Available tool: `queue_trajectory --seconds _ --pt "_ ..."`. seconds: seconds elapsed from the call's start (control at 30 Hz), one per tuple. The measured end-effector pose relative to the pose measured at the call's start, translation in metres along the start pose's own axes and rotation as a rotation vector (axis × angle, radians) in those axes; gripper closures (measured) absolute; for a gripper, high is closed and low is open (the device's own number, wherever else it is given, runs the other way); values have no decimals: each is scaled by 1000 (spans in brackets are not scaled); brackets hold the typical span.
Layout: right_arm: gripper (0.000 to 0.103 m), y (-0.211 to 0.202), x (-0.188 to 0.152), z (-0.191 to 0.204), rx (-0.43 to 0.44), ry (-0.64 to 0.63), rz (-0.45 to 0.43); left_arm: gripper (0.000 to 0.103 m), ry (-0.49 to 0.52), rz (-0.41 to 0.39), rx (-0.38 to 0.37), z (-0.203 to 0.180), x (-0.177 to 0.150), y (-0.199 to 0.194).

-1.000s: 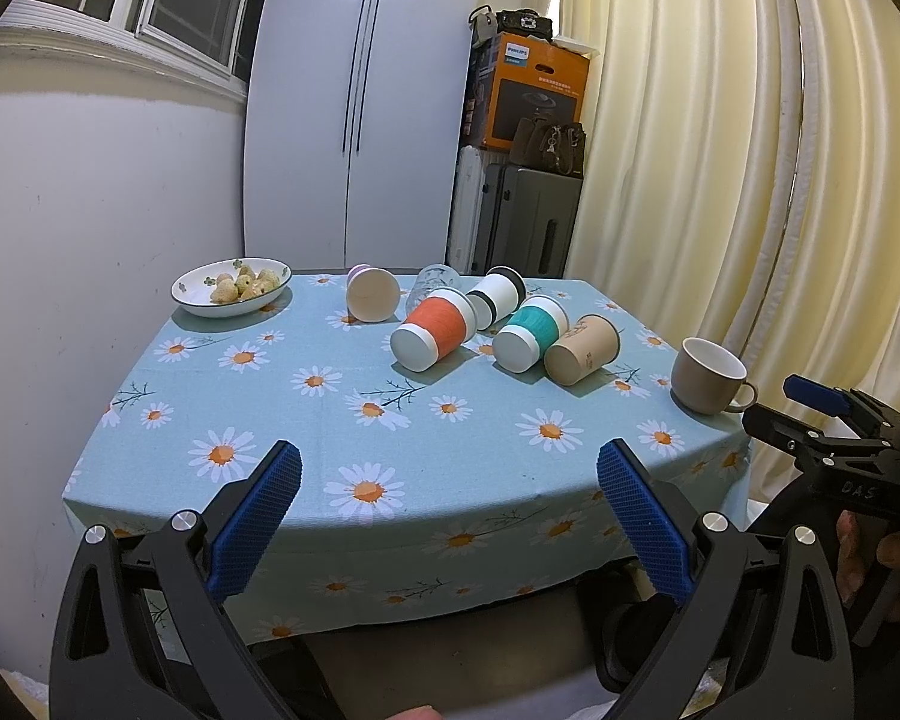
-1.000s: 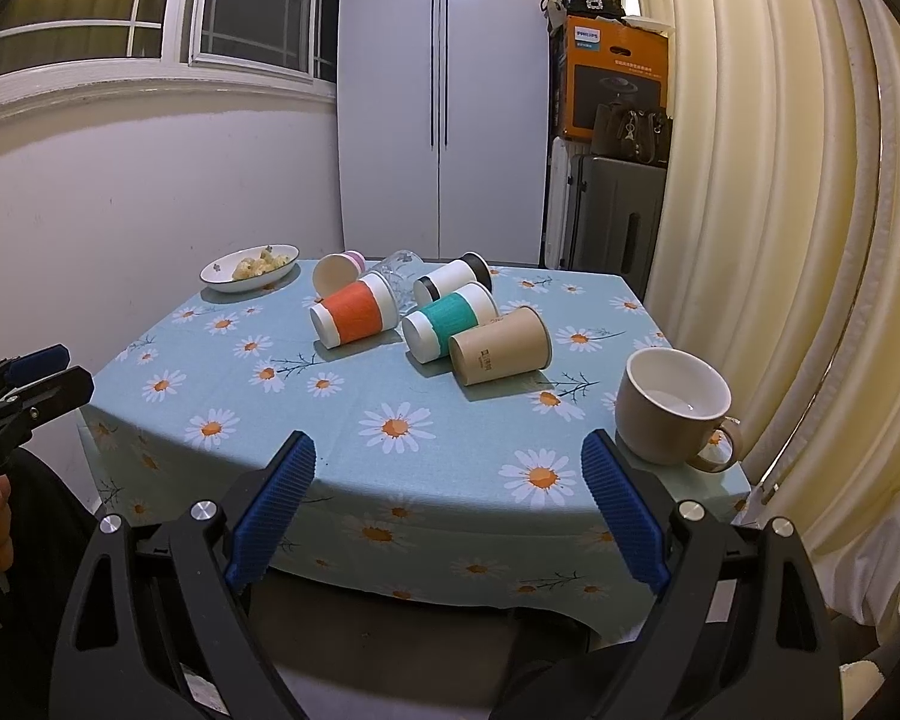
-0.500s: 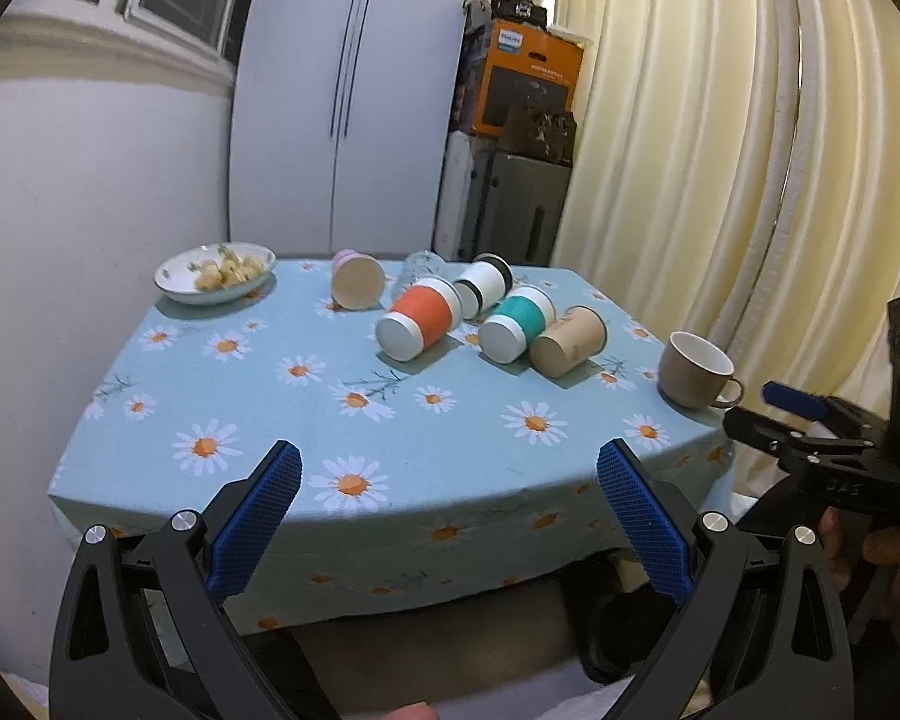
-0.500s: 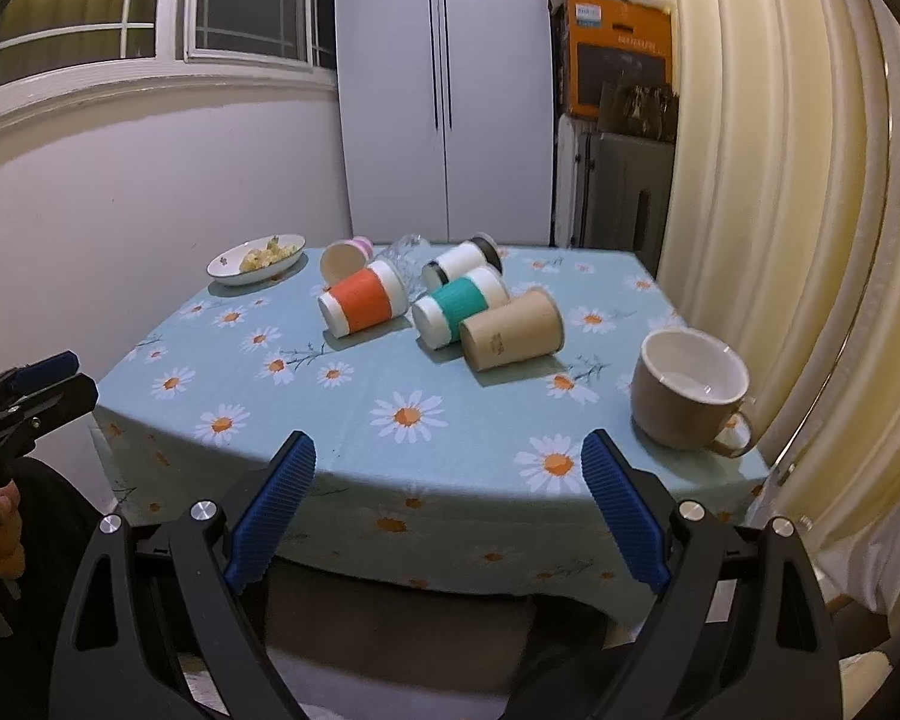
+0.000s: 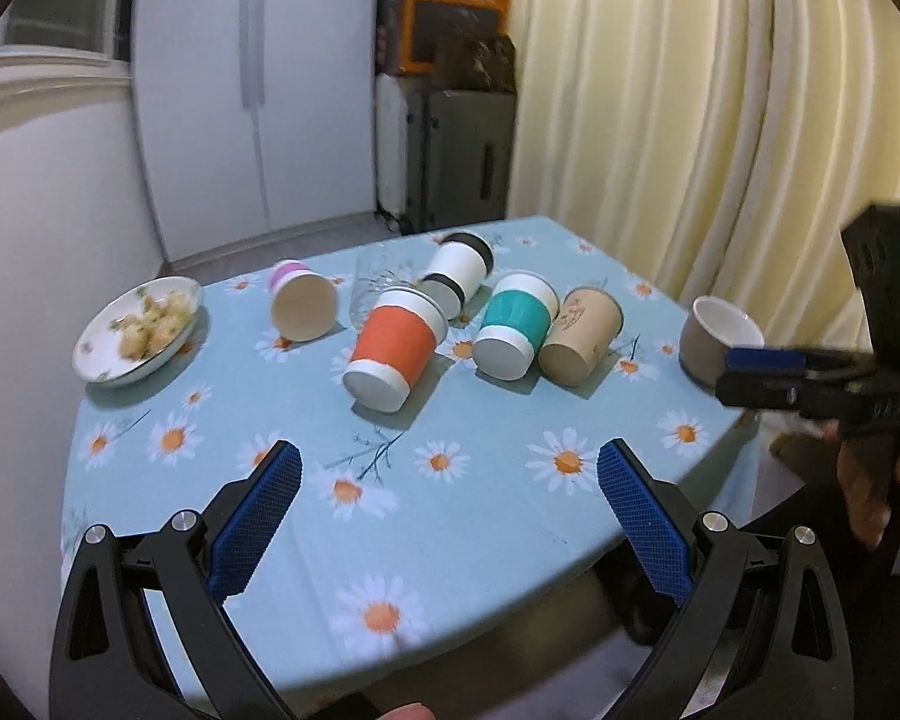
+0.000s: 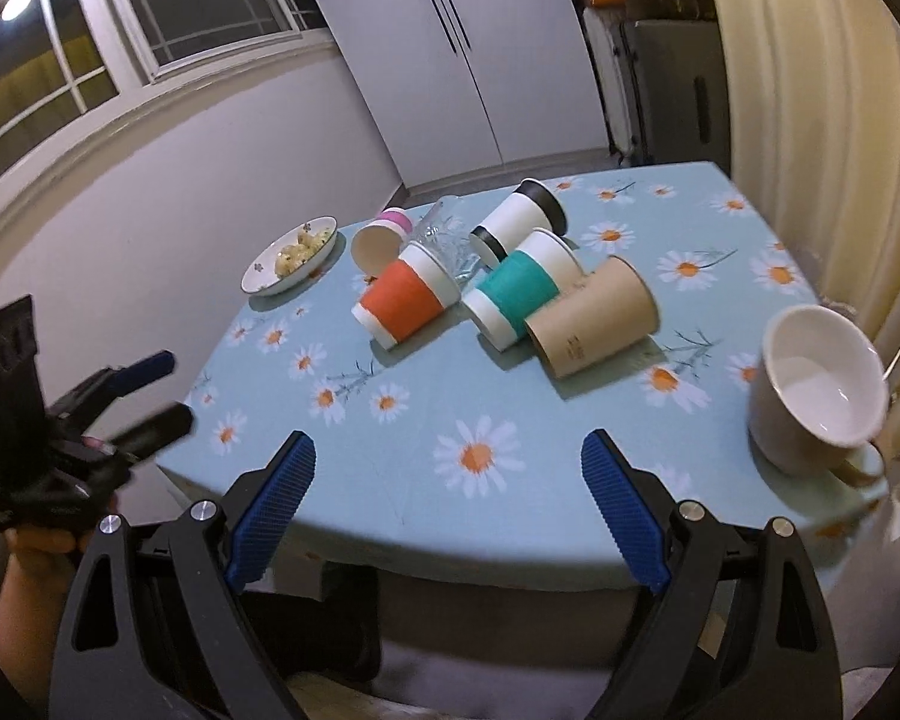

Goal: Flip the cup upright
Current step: 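Reach the right tool toward the orange-band paper cup and close on it, then lift the orange-band cup with the right tool and rotate it upright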

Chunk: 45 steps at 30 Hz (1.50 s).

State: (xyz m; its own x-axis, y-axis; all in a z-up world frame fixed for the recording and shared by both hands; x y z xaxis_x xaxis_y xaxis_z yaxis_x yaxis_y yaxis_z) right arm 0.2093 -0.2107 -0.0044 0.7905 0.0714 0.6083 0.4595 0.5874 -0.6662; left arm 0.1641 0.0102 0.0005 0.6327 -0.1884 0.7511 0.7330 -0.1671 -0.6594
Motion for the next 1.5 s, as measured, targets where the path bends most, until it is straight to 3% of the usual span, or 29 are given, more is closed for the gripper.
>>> queue_trajectory --seconds 0.23,0.63,0.83,1.03,1.1,1.23,1.4,1.5 --pt "14 37 39 -8 80 103 96 7 92 121 -58 13 25 64" --pt "14 95 75 -22 290 445 265 8 150 299 -98 54 53 158" --pt "15 111 80 -30 324 540 298 8 165 364 -161 60 66 189" --pt "19 124 79 -29 324 554 331 8 188 430 -180 63 68 213" --pt "19 126 80 -29 328 553 336 14 188 448 -185 64 68 219" --pt "19 128 79 -30 327 555 344 16 185 476 -199 63 67 225" --pt "19 129 77 -31 333 565 355 43 182 501 -204 63 65 230" --pt "19 129 78 -31 332 564 352 43 173 505 -223 61 64 229"
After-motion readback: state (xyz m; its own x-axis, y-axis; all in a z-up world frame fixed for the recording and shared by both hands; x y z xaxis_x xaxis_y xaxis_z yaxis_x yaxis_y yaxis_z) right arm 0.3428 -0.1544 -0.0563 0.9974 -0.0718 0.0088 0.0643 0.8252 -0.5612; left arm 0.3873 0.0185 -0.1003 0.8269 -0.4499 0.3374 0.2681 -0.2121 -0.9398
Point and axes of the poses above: each gripper's, at about its wrist camera, not at the fingertips, and y roughly the way its jaws point, z to its left, x to its top, the point moved 2 cm from there along y, roughly the way its jaws point, and after that the axes turned 5 degrees about y, right-handed, at the moved point
